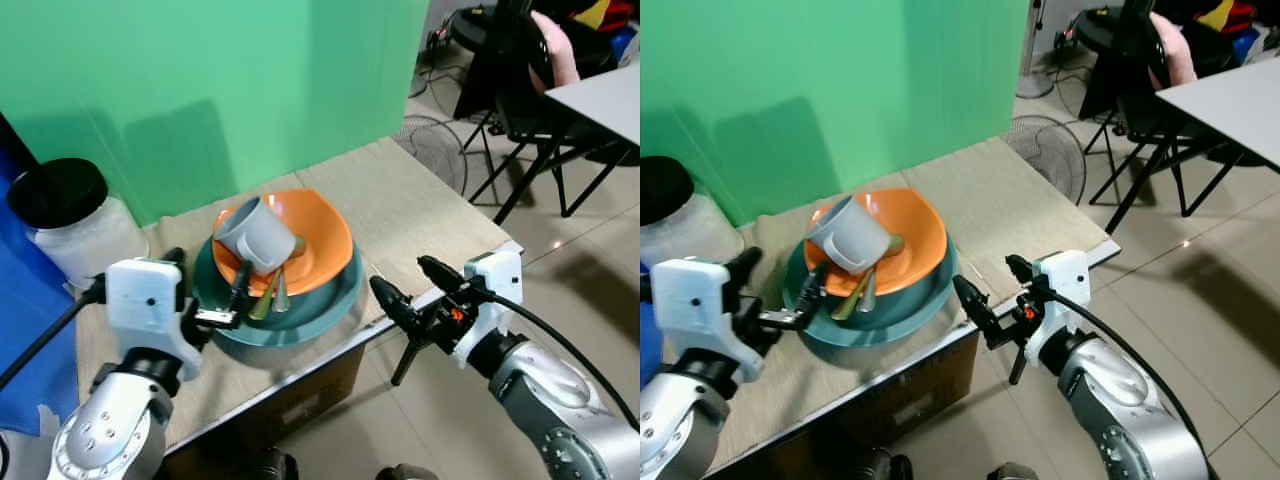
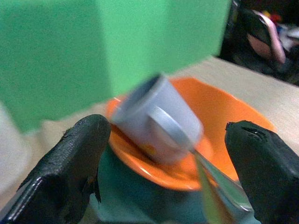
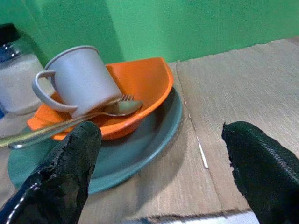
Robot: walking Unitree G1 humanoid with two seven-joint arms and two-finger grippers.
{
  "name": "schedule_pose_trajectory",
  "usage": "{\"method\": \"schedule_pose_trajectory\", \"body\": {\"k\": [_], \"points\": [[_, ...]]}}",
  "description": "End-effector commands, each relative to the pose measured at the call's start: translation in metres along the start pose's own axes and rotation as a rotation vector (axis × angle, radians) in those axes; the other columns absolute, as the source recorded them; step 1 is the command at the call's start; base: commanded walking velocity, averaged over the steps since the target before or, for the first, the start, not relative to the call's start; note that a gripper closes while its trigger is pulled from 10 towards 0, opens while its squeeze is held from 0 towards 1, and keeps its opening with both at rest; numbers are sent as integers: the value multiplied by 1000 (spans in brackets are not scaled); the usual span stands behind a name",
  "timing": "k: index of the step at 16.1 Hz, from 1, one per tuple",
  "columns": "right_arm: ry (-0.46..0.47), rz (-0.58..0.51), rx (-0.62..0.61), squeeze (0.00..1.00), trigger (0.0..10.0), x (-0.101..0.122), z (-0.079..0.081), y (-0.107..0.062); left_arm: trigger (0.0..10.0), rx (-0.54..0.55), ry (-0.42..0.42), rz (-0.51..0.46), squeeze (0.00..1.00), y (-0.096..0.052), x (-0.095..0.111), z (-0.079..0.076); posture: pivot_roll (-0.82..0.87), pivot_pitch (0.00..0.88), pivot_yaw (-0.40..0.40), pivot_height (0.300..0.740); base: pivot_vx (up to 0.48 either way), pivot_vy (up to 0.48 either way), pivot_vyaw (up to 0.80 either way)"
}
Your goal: Setting the table
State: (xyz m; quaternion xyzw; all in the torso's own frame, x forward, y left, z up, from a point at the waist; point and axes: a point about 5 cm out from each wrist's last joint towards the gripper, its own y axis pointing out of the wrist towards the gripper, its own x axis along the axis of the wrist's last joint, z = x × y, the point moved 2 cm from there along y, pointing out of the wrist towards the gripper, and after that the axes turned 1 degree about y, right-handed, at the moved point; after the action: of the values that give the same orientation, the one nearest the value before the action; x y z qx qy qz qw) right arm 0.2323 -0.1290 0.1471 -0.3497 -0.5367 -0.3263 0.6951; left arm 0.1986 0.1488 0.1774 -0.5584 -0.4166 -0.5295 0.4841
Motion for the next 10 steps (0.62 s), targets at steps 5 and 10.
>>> {"method": "schedule_pose_trajectory", "body": {"k": [5, 10], "points": [[-25, 0, 96, 0, 10000, 9, 6, 0, 10000, -3, -104, 152, 0, 29, -24, 10, -8, 72, 36, 740, 0, 0, 0], [-26, 8, 165, 0, 10000, 9, 13, -4, 10000, -95, -221, 106, 0, 45, -13, 6, -17, 69, 41, 740, 0, 0, 0]]}}
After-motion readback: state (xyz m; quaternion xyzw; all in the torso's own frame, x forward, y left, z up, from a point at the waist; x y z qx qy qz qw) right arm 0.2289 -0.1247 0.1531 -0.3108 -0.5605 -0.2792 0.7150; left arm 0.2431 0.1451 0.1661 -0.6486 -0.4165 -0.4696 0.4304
